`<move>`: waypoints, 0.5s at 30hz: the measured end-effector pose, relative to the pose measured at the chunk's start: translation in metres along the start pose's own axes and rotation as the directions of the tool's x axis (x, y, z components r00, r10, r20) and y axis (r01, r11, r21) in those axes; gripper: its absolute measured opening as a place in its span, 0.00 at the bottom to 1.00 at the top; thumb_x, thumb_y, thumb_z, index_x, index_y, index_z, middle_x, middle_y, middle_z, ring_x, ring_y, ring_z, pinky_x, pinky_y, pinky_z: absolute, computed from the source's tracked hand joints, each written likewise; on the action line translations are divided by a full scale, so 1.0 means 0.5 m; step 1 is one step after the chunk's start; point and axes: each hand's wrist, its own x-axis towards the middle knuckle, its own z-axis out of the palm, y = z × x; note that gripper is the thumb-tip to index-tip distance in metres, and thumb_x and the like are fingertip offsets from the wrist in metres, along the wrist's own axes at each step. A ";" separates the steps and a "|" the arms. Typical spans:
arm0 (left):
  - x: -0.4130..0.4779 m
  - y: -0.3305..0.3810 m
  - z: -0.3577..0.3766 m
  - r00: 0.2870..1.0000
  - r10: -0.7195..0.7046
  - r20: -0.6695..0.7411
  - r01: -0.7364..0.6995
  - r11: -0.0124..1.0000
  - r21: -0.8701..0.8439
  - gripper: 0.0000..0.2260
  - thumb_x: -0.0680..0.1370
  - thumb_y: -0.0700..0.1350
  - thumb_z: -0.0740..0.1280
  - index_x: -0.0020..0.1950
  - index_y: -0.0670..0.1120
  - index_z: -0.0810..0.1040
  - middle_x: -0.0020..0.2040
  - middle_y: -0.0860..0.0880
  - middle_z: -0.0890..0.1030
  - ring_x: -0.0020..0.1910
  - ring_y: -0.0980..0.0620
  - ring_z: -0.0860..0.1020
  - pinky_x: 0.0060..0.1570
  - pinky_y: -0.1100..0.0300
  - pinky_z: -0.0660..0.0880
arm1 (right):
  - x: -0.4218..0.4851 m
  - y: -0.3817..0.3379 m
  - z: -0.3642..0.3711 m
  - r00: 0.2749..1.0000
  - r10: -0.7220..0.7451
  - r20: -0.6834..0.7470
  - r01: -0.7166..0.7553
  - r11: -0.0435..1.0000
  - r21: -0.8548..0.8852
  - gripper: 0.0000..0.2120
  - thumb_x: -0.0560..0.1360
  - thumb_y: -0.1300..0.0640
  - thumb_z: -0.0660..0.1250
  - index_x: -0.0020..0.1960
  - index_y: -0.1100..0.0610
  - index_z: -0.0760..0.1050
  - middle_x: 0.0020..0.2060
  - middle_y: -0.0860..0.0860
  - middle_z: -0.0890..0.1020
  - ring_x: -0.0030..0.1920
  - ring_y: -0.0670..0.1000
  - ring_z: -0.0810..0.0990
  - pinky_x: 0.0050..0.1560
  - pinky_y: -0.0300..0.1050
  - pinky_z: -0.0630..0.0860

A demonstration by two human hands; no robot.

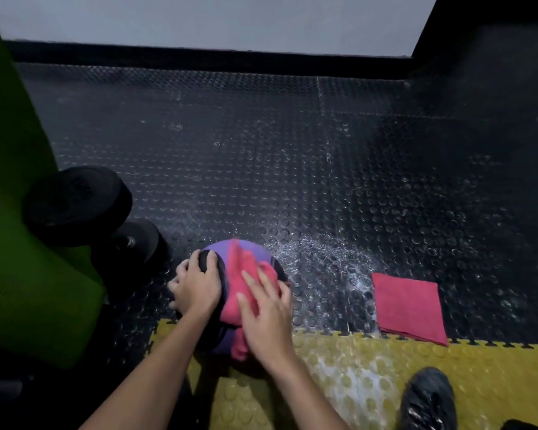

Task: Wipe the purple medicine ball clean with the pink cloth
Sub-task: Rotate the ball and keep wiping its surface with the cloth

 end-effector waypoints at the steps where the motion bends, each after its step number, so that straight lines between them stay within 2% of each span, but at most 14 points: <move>1: -0.005 -0.002 0.000 1.000 -0.003 -0.009 0.003 1.000 0.013 0.20 0.80 0.58 0.51 0.71 0.57 0.65 0.73 0.51 0.63 0.68 0.40 0.61 0.66 0.41 0.57 | 0.010 0.004 0.016 0.998 -0.058 0.038 0.063 0.988 -0.138 0.25 0.73 0.39 0.47 0.67 0.42 0.66 0.71 0.42 0.63 0.70 0.51 0.58 0.69 0.53 0.55; 2: -0.008 -0.005 0.001 1.000 -0.009 -0.018 0.009 1.000 0.018 0.21 0.80 0.59 0.51 0.72 0.56 0.64 0.73 0.50 0.62 0.68 0.40 0.61 0.65 0.42 0.58 | 0.029 0.013 0.021 0.995 -0.071 0.065 0.084 0.969 -0.231 0.27 0.72 0.37 0.44 0.68 0.40 0.65 0.72 0.41 0.61 0.73 0.51 0.53 0.70 0.55 0.51; 4: -0.006 -0.012 0.005 0.999 -0.030 -0.032 0.030 1.000 -0.006 0.22 0.80 0.59 0.51 0.73 0.55 0.63 0.73 0.49 0.62 0.68 0.40 0.60 0.66 0.42 0.58 | 0.069 0.029 0.018 0.996 -0.051 0.079 0.070 0.962 -0.265 0.29 0.71 0.36 0.41 0.68 0.41 0.65 0.72 0.42 0.61 0.74 0.51 0.51 0.71 0.55 0.47; 6: -0.007 -0.011 0.013 0.997 -0.048 -0.059 0.046 0.998 -0.042 0.23 0.80 0.59 0.52 0.73 0.53 0.63 0.73 0.47 0.62 0.69 0.40 0.60 0.66 0.41 0.57 | 0.108 0.040 0.010 0.996 -0.023 0.084 0.041 0.976 -0.213 0.26 0.75 0.38 0.46 0.67 0.45 0.67 0.71 0.44 0.63 0.73 0.52 0.53 0.72 0.51 0.50; 8: -0.011 -0.003 0.027 0.993 -0.074 -0.097 0.069 0.996 -0.058 0.24 0.80 0.59 0.52 0.73 0.51 0.63 0.74 0.47 0.62 0.71 0.41 0.59 0.67 0.39 0.56 | 0.141 0.039 0.014 0.997 0.037 0.067 -0.028 0.990 -0.136 0.20 0.78 0.45 0.53 0.67 0.50 0.70 0.69 0.48 0.67 0.72 0.54 0.57 0.71 0.47 0.54; 10: -0.011 0.008 0.034 0.989 -0.102 -0.111 0.095 0.993 -0.064 0.24 0.80 0.59 0.52 0.74 0.50 0.62 0.75 0.48 0.61 0.73 0.42 0.58 0.67 0.38 0.56 | 0.140 0.028 0.029 0.997 0.083 0.010 -0.081 0.989 -0.125 0.22 0.78 0.45 0.52 0.65 0.55 0.72 0.67 0.52 0.71 0.70 0.54 0.62 0.70 0.44 0.54; 12: -0.006 0.009 0.036 0.989 -0.104 -0.107 0.097 0.993 -0.071 0.24 0.80 0.58 0.52 0.74 0.51 0.62 0.75 0.48 0.60 0.73 0.43 0.57 0.67 0.37 0.55 | 0.094 0.015 0.042 0.995 -0.054 -0.082 0.041 0.986 -0.160 0.26 0.76 0.42 0.49 0.62 0.56 0.75 0.63 0.52 0.75 0.69 0.55 0.65 0.69 0.43 0.55; 15: -0.002 -0.005 0.024 0.991 -0.089 -0.095 0.082 0.993 -0.081 0.23 0.81 0.58 0.52 0.74 0.51 0.62 0.75 0.50 0.61 0.73 0.43 0.57 0.68 0.38 0.56 | 0.013 0.026 0.048 0.945 -0.317 -0.078 0.299 0.936 -0.186 0.19 0.77 0.48 0.54 0.61 0.54 0.75 0.63 0.48 0.75 0.68 0.51 0.63 0.70 0.40 0.55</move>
